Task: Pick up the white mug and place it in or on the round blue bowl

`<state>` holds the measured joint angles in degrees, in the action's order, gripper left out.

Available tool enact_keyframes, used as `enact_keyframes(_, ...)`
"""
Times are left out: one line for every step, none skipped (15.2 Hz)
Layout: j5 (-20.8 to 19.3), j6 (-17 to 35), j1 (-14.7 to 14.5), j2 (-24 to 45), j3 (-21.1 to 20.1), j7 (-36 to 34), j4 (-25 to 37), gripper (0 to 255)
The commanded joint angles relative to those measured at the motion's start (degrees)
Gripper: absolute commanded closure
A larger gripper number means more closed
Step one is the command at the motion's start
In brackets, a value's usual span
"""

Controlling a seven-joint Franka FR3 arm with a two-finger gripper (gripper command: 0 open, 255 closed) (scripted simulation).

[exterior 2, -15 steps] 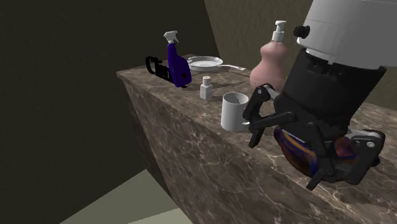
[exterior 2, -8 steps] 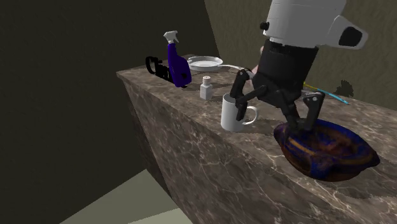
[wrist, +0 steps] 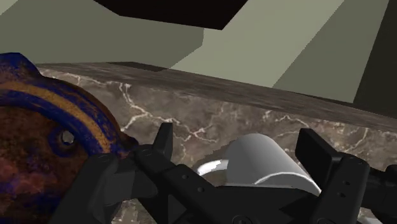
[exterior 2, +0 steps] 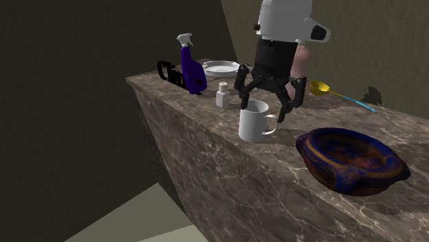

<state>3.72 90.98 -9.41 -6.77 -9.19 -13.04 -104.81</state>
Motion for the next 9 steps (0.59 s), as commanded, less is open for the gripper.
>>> enact_keyframes(-0.9, -0.6, -0.9, 4.3, -1.2, -0.8, 4.3, 0)
enact_keyframes(-1.5, -1.0, -1.4, 6.6, -1.8, -1.3, 6.8, 0)
enact_keyframes(-2.1, -1.6, -1.9, 9.0, -2.3, -1.8, 9.4, 0)
enact_keyframes(-2.7, -2.2, -2.6, 11.4, -2.9, -2.3, 12.1, 0)
enact_keyframes(-3.4, -2.9, -3.2, 13.8, -3.4, -2.8, 14.9, 0)
enact_keyframes(-4.2, -3.8, -3.9, 16.4, -3.8, -3.3, 17.9, 0)
enact_keyframes(-4.9, -4.7, -4.7, 19.0, -4.3, -3.7, 21.0, 0)
enact_keyframes(-5.7, -5.7, -5.5, 21.6, -4.6, -4.2, 24.3, 0)
enact_keyframes(-5.8, -5.8, -5.6, 21.8, -4.6, -4.2, 24.6, 0)
